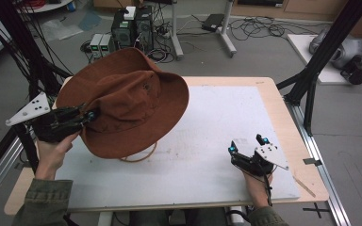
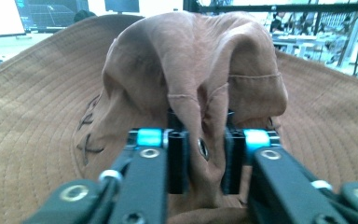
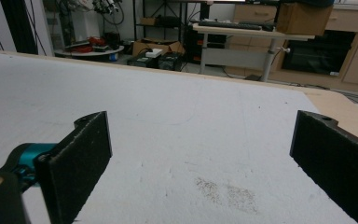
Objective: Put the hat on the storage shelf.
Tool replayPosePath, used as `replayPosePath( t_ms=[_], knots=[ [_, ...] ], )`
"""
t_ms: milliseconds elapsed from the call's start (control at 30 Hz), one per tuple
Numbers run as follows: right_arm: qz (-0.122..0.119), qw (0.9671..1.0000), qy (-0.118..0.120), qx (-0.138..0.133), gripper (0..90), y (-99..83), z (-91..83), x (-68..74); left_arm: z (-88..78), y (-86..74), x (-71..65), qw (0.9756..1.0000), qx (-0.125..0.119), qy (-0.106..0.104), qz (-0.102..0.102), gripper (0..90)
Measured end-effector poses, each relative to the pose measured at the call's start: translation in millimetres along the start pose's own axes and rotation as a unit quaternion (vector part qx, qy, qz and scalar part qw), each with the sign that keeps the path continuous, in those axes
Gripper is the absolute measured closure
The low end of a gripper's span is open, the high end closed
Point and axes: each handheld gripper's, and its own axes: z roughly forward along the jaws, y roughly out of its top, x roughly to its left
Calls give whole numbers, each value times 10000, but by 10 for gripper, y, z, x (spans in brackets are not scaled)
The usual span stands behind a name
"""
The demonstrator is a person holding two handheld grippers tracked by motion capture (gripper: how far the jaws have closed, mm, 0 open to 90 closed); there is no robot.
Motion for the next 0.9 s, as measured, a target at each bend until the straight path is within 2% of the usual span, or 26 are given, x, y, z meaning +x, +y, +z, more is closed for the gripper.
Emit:
replayPosePath(
  t_ms=[67, 200, 233, 333, 433, 700, 900],
  knots=[
    [-4, 10000, -5, -3, 46, 0, 2, -1, 5, -6, 11, 10000, 6, 38, -44, 666],
    [1, 10000, -30, -15, 46, 2, -1, 0, 24, -8, 7, 10000, -24, 85, -32, 592],
    [27, 10000, -40, -7, 45, 2, -4, -1, 28, -5, 4, 9999, -29, 109, -30, 537],
    [7, 10000, -81, -47, 45, 7, -12, -8, 31, -2, 5, 9998, -19, 201, -23, 492],
    [30, 9999, -109, -70, 45, 10, -22, -10, 20, 2, 3, 9995, -30, 303, -1, 463],
    [8, 9999, -137, -70, 45, 10, -22, -17, 23, 12, -11, 9994, -18, 346, 31, 449],
    [27, 9999, -126, -63, 45, 12, -26, -18, -27, 30, -12, 9989, -89, 459, 39, 428]
  ],
)
